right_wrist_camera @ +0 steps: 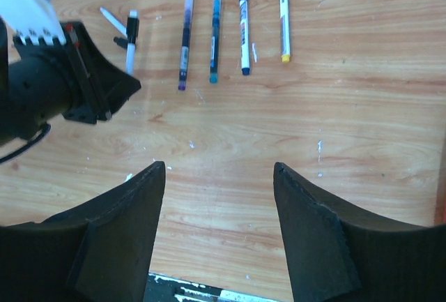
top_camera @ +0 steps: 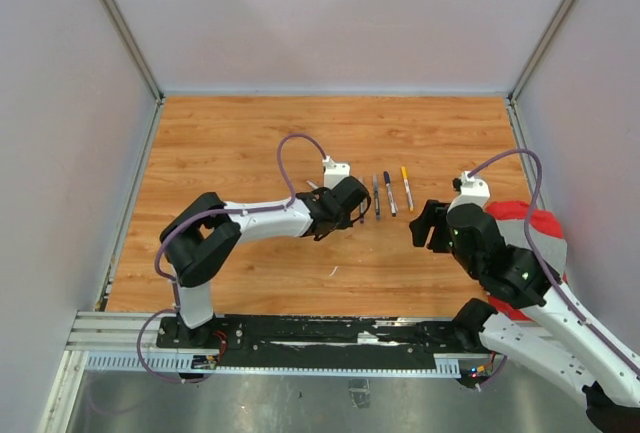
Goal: Insert the pens into the pen caps
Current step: Place the pen at the center of the board.
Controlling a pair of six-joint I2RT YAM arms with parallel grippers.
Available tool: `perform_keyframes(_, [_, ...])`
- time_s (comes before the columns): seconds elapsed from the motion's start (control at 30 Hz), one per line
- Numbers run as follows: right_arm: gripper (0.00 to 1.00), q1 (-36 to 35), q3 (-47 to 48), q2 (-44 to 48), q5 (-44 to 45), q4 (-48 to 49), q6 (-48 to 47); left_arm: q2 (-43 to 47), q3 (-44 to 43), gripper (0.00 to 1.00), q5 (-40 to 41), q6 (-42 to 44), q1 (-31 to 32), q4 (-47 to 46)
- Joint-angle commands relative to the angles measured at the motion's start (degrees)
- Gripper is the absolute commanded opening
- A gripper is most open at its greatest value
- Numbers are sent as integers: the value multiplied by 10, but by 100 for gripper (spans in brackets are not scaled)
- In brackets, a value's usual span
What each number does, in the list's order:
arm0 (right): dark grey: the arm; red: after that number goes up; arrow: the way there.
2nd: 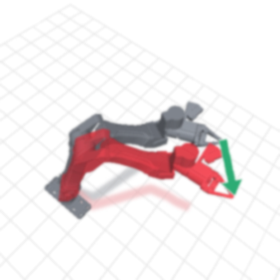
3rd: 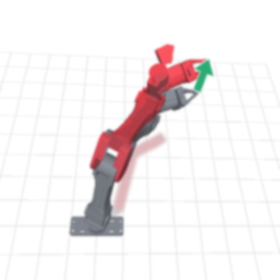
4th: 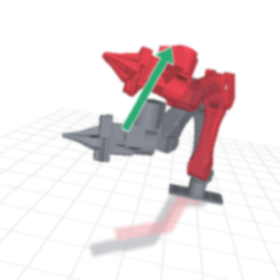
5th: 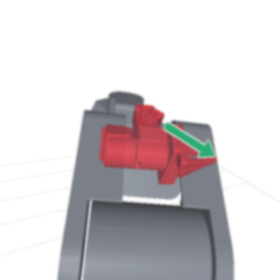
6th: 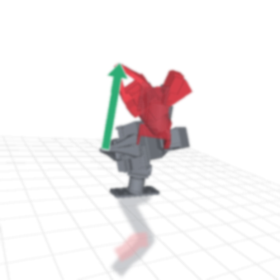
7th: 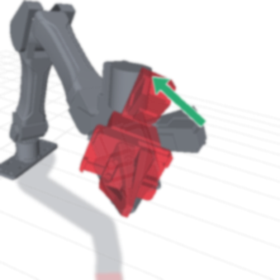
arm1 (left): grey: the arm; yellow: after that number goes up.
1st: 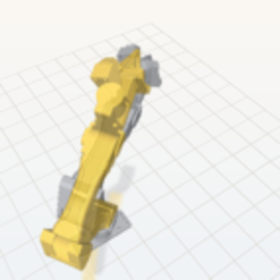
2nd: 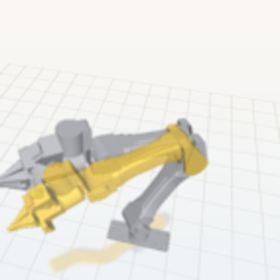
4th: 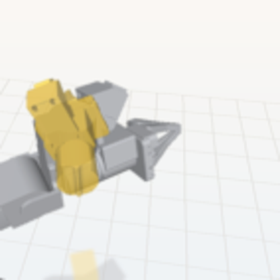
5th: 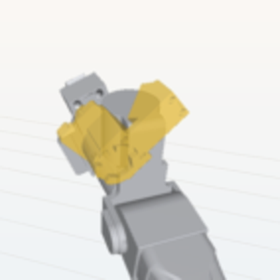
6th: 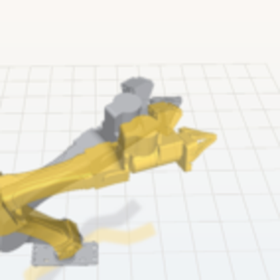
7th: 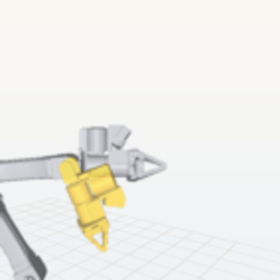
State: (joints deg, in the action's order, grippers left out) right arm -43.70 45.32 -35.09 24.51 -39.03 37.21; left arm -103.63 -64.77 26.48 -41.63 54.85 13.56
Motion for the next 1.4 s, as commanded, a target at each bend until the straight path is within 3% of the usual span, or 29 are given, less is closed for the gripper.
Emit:
perform_keyframes(0.0, [64, 8, -26, 9, -45, -12, -8, -36, -46, 1, 15, -13, -20, 22])
perform_keyframes(0.4, [65, 9, -42, 27, -55, -13, -5, -113, -118, 6, 3, -3, -37, 39])
perform_keyframes(0.9, [65, 8, -46, 32, -62, -13, -4, -126, -115, 22, -2, -13, -37, 38])
perform_keyframes(1.37, [66, 9, -46, 33, -66, -13, -5, -125, -114, 23, -3, -13, -37, 40])
